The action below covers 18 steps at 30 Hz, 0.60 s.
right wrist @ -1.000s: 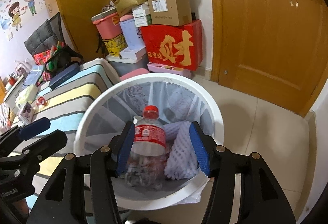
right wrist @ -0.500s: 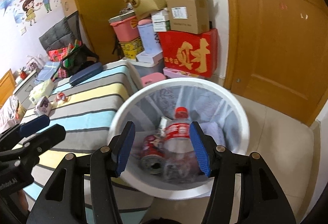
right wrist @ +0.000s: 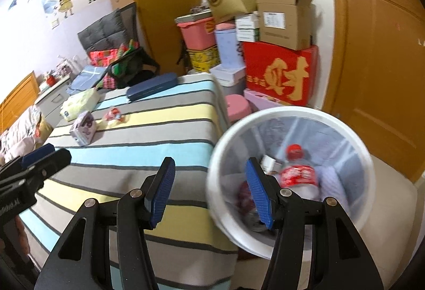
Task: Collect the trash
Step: 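Move both open tools back over the table toward the milk box and cup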
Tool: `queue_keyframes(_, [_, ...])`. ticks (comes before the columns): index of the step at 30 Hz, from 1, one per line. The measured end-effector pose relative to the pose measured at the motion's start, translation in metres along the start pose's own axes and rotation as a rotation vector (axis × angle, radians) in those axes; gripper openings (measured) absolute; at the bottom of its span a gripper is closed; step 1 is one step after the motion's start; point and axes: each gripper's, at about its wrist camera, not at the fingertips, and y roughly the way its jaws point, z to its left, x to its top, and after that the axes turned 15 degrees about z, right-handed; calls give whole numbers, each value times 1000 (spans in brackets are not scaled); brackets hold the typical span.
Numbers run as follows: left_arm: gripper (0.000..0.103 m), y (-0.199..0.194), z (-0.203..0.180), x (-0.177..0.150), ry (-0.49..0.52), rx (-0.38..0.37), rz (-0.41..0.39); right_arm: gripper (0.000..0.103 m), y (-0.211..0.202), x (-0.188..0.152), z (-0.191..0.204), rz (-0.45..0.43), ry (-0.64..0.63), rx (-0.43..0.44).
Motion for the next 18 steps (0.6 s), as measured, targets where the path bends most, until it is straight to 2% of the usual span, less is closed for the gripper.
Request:
queue_keyframes(10, [67, 9, 79, 13, -124, 78, 7, 57, 23, 16, 45, 24, -95, 30])
queue_keyframes(18, [67, 42, 114, 31, -154, 108, 55, 57, 49, 35, 74, 55, -153, 52])
